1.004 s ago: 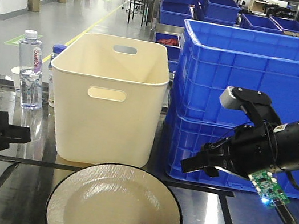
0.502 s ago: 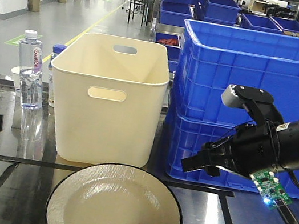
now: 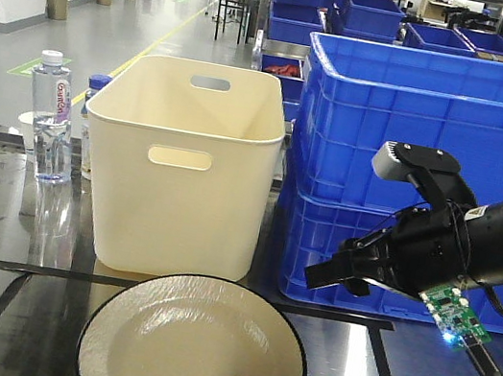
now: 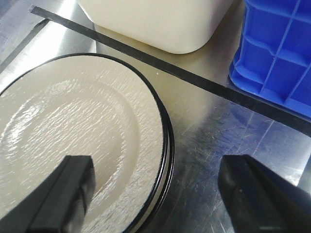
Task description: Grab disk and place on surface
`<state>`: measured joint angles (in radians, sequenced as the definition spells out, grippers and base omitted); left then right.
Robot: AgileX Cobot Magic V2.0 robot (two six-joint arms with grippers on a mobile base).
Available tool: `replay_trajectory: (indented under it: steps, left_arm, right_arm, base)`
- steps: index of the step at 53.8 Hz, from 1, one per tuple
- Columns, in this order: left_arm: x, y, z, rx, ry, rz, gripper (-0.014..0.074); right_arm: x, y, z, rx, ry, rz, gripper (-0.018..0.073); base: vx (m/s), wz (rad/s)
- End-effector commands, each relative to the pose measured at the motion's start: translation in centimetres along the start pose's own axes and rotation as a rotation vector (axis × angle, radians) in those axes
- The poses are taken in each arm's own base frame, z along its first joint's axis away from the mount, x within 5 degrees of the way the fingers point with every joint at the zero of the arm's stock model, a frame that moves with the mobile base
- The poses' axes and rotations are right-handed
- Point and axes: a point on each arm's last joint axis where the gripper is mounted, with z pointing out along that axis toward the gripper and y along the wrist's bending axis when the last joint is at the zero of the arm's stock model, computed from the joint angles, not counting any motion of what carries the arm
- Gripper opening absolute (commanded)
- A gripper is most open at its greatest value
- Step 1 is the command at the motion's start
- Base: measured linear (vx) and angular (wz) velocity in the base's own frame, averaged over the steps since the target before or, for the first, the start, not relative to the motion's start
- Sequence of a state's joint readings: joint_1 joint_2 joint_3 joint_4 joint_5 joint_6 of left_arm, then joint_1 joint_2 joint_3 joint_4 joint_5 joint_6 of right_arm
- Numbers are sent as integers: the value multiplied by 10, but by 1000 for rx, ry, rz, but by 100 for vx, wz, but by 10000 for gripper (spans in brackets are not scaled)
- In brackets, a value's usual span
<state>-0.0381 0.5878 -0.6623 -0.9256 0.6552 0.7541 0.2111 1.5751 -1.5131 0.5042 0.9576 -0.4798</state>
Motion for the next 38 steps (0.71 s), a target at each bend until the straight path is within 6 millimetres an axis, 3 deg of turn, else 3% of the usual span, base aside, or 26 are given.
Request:
replay_trajectory:
  steps: [1, 13, 24, 33, 38]
  left_arm:
    - [-12, 0, -3, -12, -73, -31, -1]
    - [-16, 4, -3, -58, -122, -42, -1]
    - [-21, 15, -17, -252, -200, 44, 1]
    - [-3, 21, -38, -414, -222, 99, 1]
    - [24, 25, -43, -462, -302, 97, 1]
  right_arm:
    - [-14, 7, -24, 14, -119, -14, 582]
    - [-14, 7, -24, 14, -119, -14, 582]
    - [-14, 7, -24, 14, -119, -14, 582]
    - [-14, 7, -24, 14, -119, -14, 582]
    - [-14, 7, -24, 14, -119, -14, 582]
  base:
    - [0, 0]
    - [0, 0]
    - [0, 0]
    - [0, 0]
    - [0, 0]
